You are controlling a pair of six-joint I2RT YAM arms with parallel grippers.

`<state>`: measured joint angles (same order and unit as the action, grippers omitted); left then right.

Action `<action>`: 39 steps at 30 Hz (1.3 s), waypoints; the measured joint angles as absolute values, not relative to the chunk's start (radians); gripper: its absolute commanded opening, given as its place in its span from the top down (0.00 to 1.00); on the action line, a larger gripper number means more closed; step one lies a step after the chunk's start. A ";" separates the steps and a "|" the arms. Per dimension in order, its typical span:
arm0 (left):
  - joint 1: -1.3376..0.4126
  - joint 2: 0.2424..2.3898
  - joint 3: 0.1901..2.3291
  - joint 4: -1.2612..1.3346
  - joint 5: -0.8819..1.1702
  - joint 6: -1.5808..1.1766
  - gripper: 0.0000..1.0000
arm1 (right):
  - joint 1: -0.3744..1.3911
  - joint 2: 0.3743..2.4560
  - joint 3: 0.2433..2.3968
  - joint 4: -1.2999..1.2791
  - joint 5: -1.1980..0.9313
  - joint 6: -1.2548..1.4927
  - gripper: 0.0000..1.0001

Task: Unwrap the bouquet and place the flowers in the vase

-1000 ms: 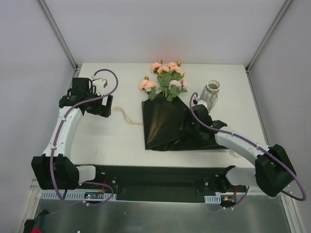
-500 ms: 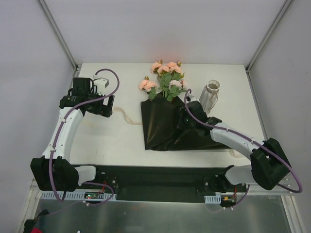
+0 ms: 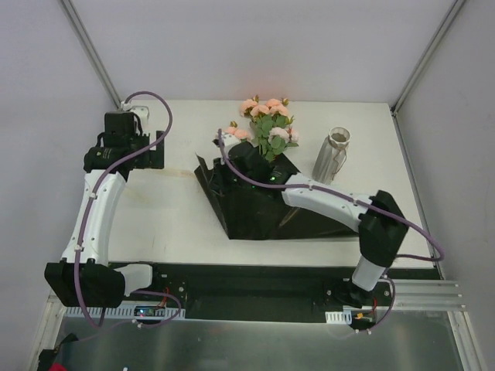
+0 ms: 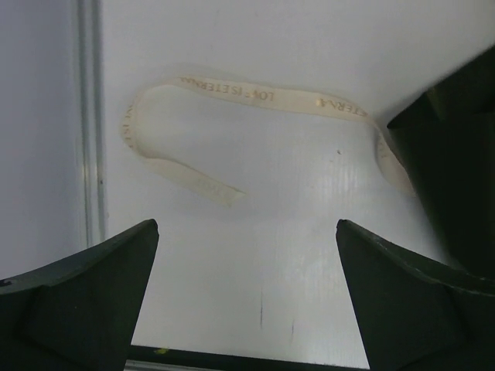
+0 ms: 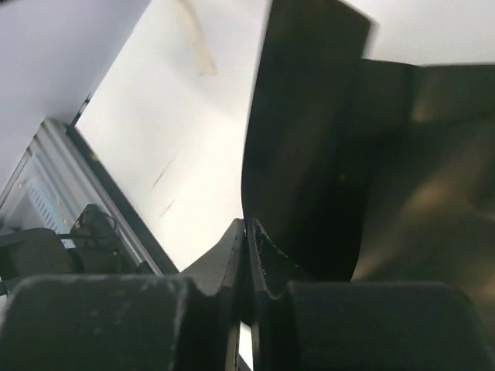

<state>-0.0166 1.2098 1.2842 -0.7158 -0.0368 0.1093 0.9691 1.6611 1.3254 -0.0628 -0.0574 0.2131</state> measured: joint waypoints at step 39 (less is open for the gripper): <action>-0.245 1.749 1.568 -0.737 0.364 0.222 0.01 | 0.847 1.220 1.129 -0.298 0.196 0.112 0.16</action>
